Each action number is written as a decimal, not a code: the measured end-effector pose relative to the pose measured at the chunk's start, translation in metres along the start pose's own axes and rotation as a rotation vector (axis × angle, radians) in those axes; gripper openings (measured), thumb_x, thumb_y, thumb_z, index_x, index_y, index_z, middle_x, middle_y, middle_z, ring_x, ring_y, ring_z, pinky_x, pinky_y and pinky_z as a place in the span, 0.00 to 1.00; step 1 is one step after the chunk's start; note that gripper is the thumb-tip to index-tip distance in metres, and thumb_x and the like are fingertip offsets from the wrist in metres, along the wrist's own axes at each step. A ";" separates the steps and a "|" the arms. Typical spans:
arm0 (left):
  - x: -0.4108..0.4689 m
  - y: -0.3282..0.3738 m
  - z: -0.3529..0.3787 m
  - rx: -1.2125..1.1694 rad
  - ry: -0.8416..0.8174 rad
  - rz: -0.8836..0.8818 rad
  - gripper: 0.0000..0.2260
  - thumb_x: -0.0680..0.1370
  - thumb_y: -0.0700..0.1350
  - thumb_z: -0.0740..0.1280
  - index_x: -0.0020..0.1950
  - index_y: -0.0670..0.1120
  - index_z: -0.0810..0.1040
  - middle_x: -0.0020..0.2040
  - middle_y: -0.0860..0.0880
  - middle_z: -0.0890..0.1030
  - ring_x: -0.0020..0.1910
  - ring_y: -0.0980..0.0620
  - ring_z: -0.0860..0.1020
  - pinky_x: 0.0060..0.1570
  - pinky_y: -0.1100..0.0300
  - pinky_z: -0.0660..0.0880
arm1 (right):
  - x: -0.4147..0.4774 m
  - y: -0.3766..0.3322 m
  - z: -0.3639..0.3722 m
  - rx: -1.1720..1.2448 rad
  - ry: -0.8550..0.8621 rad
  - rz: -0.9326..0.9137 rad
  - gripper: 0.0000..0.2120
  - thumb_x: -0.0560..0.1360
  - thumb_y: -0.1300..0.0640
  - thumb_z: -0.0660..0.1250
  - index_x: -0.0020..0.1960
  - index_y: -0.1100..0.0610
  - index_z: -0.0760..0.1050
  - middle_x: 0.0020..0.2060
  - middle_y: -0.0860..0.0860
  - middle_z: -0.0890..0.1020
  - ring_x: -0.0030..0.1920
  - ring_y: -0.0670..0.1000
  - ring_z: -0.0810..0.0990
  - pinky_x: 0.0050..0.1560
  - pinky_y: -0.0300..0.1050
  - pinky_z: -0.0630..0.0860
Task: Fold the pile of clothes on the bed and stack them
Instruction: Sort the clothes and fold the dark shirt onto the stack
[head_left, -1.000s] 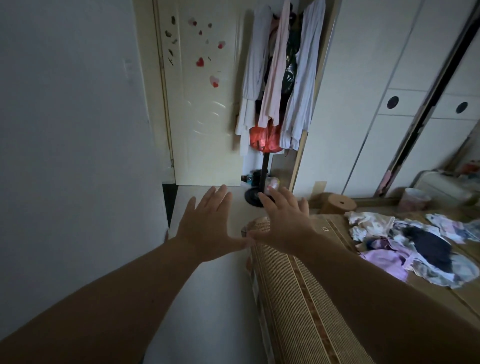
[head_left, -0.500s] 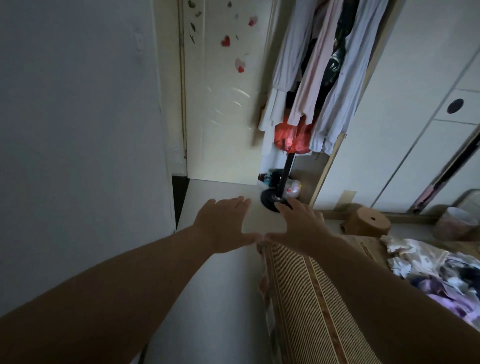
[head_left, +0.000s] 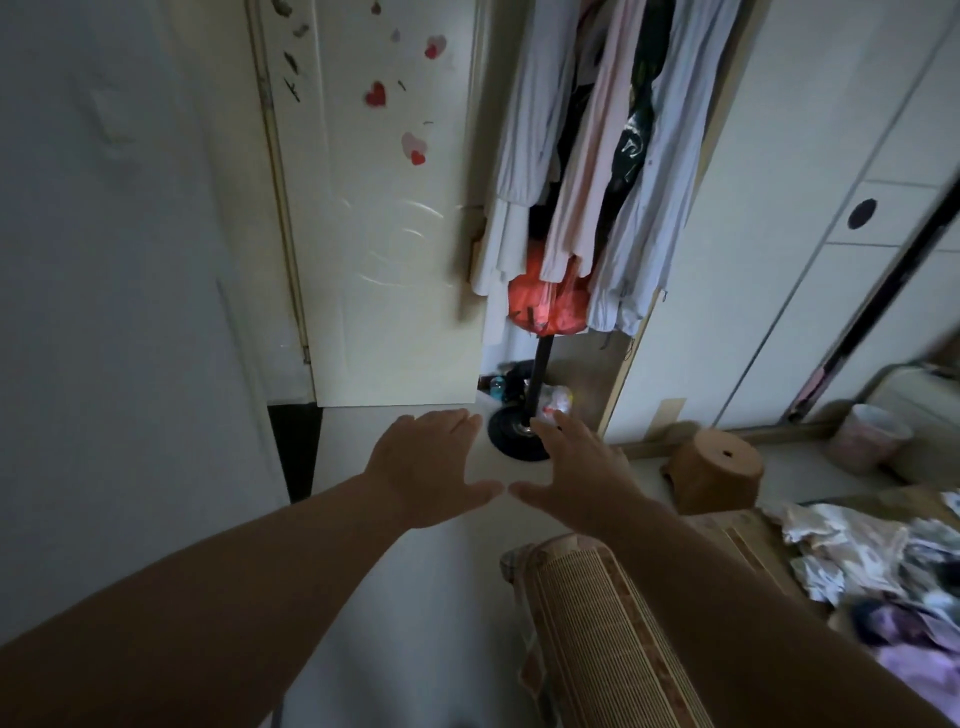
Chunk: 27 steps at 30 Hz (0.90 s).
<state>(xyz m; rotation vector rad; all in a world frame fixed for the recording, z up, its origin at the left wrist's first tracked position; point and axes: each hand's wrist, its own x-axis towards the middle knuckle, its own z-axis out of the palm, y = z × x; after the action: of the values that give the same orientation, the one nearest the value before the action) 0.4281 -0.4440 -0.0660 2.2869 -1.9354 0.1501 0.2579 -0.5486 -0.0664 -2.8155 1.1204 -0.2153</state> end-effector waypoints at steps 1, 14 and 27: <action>0.016 -0.005 0.004 0.004 0.004 0.009 0.39 0.74 0.70 0.56 0.76 0.47 0.58 0.76 0.49 0.63 0.74 0.49 0.62 0.70 0.49 0.60 | 0.015 0.007 0.002 -0.001 0.003 0.005 0.41 0.70 0.32 0.64 0.76 0.49 0.54 0.76 0.52 0.58 0.73 0.56 0.61 0.69 0.62 0.63; 0.248 -0.051 0.052 -0.080 -0.051 0.018 0.36 0.71 0.69 0.54 0.75 0.51 0.60 0.73 0.52 0.68 0.71 0.51 0.66 0.67 0.51 0.61 | 0.218 0.113 0.015 0.029 -0.048 0.089 0.38 0.70 0.35 0.65 0.74 0.47 0.57 0.72 0.51 0.63 0.70 0.56 0.66 0.68 0.59 0.64; 0.455 -0.110 0.107 -0.105 -0.070 0.156 0.35 0.72 0.68 0.57 0.74 0.51 0.61 0.74 0.52 0.66 0.72 0.51 0.64 0.67 0.49 0.60 | 0.391 0.191 0.049 0.006 -0.034 0.239 0.37 0.70 0.34 0.65 0.74 0.45 0.57 0.74 0.50 0.61 0.70 0.54 0.65 0.67 0.58 0.65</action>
<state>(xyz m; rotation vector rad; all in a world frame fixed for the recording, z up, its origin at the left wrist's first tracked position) 0.6111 -0.8866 -0.1001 2.1023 -2.1019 -0.0152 0.4182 -0.9538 -0.1066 -2.6366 1.4300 -0.1488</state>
